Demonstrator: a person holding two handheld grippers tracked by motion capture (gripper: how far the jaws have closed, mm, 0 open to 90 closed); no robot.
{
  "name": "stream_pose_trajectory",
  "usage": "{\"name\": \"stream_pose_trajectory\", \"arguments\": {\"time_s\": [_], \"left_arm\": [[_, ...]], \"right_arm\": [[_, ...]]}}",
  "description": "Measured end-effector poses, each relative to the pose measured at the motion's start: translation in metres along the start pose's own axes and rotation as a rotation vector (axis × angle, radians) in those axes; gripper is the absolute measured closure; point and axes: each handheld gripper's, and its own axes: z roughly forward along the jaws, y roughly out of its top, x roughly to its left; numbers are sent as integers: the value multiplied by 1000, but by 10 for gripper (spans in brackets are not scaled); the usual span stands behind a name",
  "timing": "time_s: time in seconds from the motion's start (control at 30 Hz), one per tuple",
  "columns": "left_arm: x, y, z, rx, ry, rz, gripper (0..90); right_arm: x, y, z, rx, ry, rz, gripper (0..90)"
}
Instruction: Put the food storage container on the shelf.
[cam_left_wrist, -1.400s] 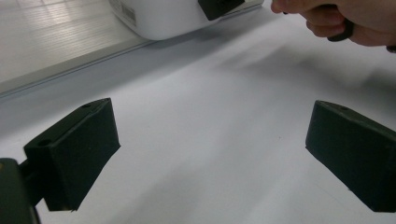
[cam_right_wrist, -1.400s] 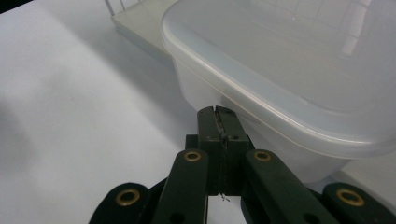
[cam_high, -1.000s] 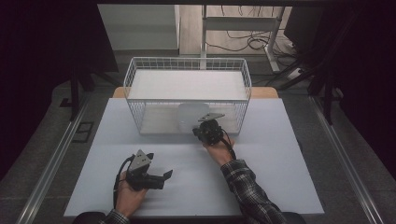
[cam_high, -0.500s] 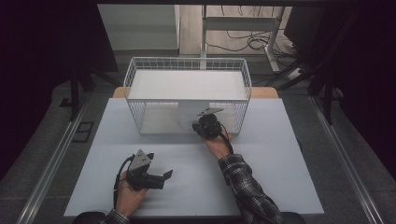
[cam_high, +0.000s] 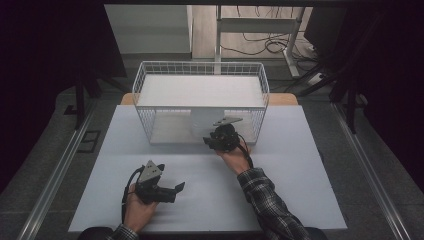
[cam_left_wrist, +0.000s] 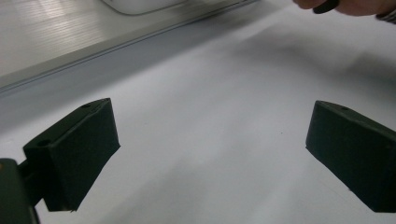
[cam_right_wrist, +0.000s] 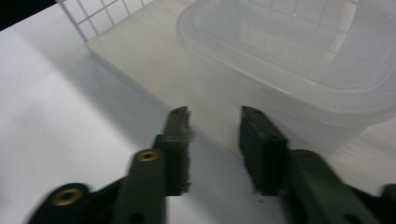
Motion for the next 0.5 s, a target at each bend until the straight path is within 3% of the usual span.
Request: {"name": "stream_pose_trajectory", "arguments": {"time_s": [0.03,0.17,0.5], "left_arm": [[1,0,0,3,-1,-1,20],[2,0,-1,6,-3,-8,20],[5,-1,-1,30,2,-13,21]], "right_arm": [[2,-1,-4,-2,5,-9,488],[5,-3,-13,0,15,-21,353],[11,-24,-43,-12,12,-55,96]]}}
